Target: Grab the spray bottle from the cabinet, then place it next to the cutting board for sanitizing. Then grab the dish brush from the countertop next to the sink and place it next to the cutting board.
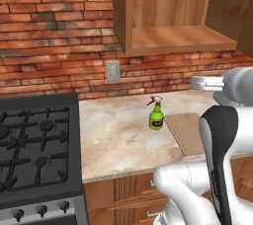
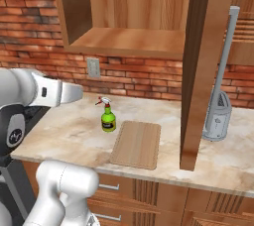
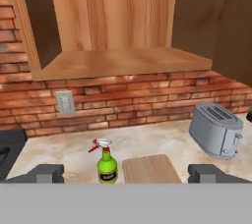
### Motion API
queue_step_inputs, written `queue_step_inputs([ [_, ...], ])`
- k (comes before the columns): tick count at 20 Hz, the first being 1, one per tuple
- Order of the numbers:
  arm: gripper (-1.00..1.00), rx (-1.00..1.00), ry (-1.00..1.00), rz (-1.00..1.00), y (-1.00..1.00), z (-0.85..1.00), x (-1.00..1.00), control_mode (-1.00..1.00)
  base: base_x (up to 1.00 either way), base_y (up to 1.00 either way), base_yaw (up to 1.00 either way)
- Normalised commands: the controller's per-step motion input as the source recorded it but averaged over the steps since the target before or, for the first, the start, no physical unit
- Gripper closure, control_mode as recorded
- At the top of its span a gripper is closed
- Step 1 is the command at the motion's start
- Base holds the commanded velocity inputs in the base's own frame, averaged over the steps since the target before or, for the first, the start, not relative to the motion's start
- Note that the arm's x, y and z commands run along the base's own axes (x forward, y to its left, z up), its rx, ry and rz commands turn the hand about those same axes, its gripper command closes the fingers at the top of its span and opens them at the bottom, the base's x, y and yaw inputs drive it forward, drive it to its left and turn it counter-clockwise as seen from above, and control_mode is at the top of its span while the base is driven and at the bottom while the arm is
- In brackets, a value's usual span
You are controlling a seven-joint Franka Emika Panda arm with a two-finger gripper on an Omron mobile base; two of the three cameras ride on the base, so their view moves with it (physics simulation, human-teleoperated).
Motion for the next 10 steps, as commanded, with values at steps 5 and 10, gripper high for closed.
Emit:
queue_step_inputs([
  [5, -1.0, 0.0, -0.19, 0.01, 0.01, 0.05, -0.18, -1.0, 0.0, 0.0, 0.0],
  [10, -1.0, 0.0, -0.09, 0.01, 0.04, 0.0, -0.21, 1.0, -0.5, 0.05, 0.03],
])
